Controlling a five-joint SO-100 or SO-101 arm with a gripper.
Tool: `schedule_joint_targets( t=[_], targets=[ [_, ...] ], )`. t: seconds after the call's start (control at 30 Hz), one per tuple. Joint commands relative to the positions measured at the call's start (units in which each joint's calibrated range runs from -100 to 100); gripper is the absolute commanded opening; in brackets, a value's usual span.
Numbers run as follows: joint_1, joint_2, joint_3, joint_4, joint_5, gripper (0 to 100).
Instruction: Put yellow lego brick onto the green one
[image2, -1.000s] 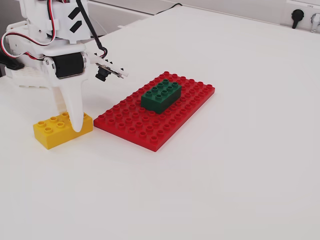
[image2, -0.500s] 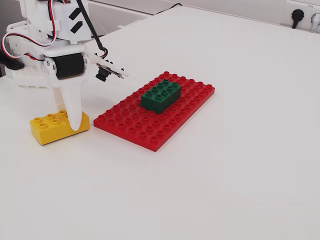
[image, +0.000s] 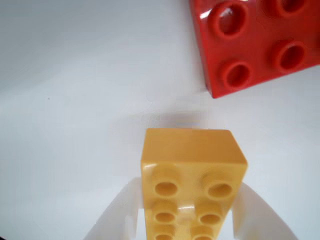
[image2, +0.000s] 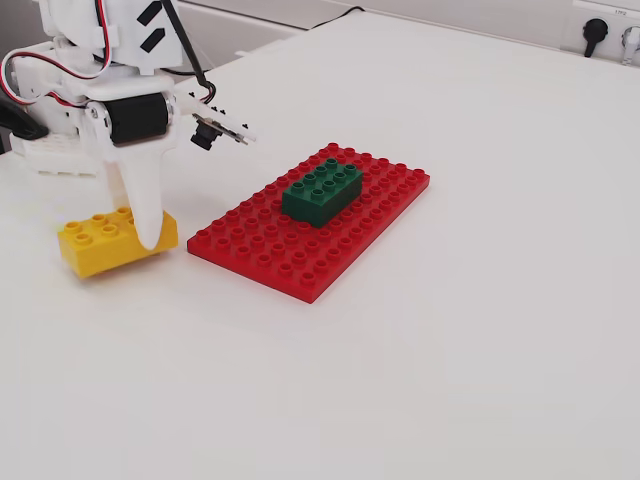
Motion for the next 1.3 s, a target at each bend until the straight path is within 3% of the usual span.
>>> schedule_joint_targets(
  t=[0.0,0.23,0.6,1.07,1.27],
  targets=[
    [0.0,-0.8,-9.5,7.1,0.2,11],
    [-1.6,-3.9,-15.4,12.6,-0.2,12],
    [-19.9,-20.6,-11.1,16.8,-6.6,11],
    [-32.2,-20.0,-8.5,8.1,-9.4,12],
    [-35.1,-10.6,-9.5,4.2,-11.0,12]
  ],
)
